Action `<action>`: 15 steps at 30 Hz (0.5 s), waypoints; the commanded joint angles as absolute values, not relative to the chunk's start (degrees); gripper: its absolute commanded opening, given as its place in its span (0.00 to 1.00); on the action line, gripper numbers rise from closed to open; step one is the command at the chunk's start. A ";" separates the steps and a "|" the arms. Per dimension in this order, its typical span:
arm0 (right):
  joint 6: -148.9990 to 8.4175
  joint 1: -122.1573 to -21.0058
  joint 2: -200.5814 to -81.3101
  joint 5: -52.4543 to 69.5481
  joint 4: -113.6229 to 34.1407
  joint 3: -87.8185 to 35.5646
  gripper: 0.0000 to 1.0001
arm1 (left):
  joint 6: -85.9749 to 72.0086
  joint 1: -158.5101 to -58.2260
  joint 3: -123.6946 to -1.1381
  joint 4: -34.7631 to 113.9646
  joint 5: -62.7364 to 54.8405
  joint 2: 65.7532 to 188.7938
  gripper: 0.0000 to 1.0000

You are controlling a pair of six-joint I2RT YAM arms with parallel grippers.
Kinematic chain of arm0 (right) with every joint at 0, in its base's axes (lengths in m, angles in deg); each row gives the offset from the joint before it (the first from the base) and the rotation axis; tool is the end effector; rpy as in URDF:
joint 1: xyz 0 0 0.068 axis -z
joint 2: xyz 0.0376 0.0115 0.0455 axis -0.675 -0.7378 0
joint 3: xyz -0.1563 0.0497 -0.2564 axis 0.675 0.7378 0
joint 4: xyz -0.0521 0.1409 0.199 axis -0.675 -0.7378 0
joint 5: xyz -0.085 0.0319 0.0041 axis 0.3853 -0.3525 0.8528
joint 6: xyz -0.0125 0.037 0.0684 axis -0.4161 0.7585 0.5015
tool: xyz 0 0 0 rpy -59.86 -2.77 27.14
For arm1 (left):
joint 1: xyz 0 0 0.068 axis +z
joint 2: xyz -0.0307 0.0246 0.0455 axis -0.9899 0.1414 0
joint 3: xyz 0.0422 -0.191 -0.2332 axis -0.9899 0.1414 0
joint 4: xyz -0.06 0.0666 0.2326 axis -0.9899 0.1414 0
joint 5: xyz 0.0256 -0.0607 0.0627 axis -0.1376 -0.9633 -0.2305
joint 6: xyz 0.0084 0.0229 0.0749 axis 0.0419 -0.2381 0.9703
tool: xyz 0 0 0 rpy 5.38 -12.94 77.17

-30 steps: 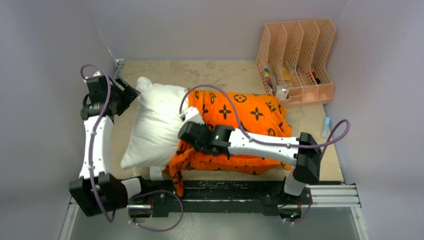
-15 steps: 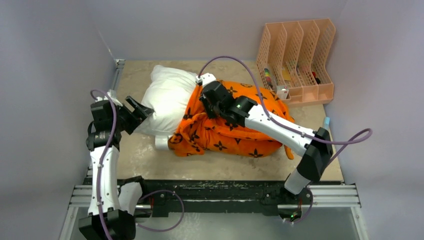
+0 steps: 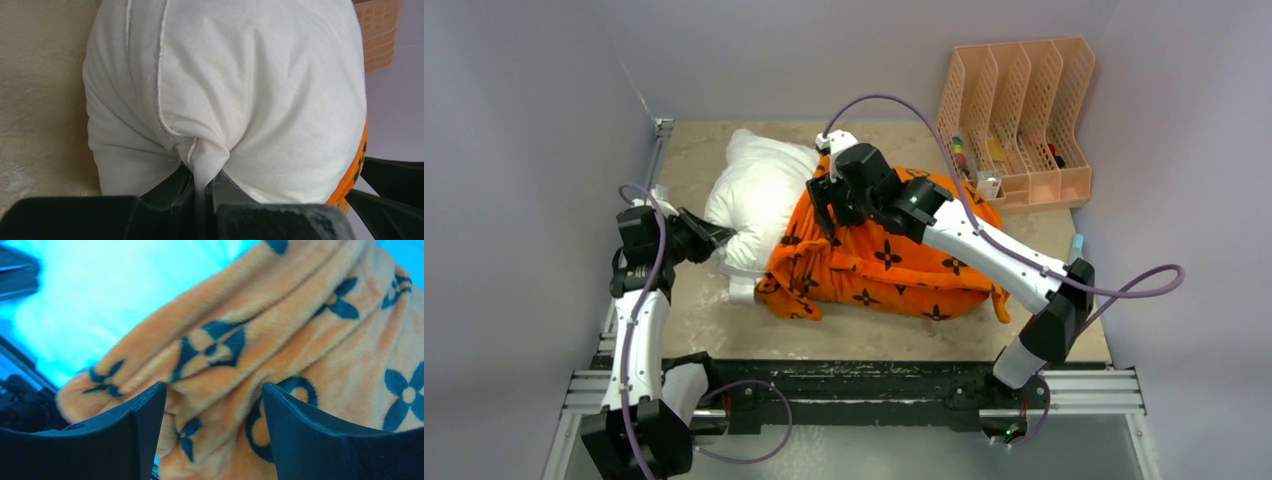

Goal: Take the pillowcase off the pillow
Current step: Remove the pillow from the pillowcase.

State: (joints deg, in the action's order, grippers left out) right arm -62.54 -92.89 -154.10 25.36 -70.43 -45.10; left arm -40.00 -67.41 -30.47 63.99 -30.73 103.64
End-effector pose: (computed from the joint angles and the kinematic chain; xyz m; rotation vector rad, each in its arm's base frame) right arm 0.2594 0.2971 0.3984 -0.5669 2.0683 0.5075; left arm 0.1872 0.0082 0.2868 -0.7495 2.0628 -0.9599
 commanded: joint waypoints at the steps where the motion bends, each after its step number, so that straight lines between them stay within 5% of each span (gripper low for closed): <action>1: -60.70 -100.10 -150.02 28.81 -65.69 -46.57 0.74 | -45.61 -69.21 -31.57 58.25 -32.53 103.33 0.00; 8: -66.92 -115.60 -155.96 46.83 -60.97 -46.54 0.73 | -47.18 -69.28 -36.04 59.73 -30.67 104.15 0.00; 15: -77.16 -114.91 -167.23 64.58 -64.07 -48.08 0.65 | -46.48 -69.29 -39.56 62.20 -29.88 104.66 0.00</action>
State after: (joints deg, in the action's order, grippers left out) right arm -67.54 -117.72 -162.41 48.55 -62.83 -45.58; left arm -44.48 -68.11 -34.61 64.34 -27.11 104.99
